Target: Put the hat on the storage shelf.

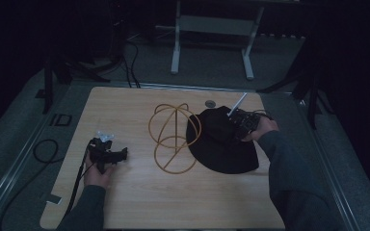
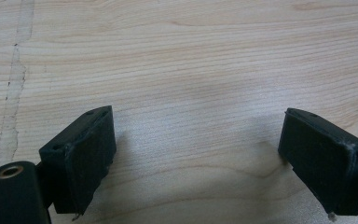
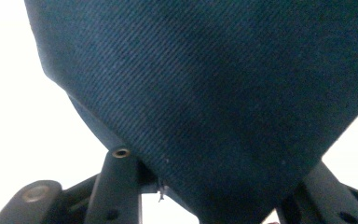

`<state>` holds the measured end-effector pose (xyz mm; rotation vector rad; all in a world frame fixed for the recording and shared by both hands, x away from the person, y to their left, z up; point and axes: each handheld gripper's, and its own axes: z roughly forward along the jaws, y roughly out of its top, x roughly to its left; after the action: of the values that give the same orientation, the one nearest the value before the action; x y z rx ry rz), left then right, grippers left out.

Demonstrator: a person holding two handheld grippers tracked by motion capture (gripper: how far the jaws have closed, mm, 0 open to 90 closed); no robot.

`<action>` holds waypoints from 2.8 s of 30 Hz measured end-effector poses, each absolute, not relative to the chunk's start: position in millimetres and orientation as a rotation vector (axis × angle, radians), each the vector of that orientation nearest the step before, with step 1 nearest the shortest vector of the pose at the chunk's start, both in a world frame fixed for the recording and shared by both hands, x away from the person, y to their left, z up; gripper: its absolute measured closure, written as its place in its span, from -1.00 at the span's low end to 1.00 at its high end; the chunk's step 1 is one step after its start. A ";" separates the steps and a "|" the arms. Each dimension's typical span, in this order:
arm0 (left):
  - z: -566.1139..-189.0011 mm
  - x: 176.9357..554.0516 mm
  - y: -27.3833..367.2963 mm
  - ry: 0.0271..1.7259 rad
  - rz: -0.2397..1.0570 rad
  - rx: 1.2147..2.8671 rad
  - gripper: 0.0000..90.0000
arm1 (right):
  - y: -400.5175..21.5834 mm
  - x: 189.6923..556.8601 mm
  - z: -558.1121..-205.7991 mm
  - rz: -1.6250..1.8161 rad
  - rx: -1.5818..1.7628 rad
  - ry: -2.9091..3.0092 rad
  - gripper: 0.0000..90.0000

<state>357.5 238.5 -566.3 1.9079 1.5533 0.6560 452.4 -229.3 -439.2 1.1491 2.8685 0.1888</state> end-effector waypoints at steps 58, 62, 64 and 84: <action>-566.5 357.6 238.3 1.554 0.657 1.905 -0.75 | -244.1 432.3 -369.3 0.431 0.956 2.811 0.92; -566.5 357.6 238.3 1.554 0.657 1.904 -0.75 | -249.1 430.9 -365.4 0.448 0.965 2.801 0.92; -566.5 357.6 238.3 1.554 0.657 1.905 -0.75 | -252.1 430.1 -362.5 0.472 0.972 2.796 0.92; -566.3 357.6 238.3 1.554 0.655 1.906 -0.75 | -270.3 426.0 -333.9 0.512 0.953 2.769 0.92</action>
<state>357.6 238.3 -566.3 1.9063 1.5542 0.6547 426.0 -270.3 -333.9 0.9534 2.7691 0.5118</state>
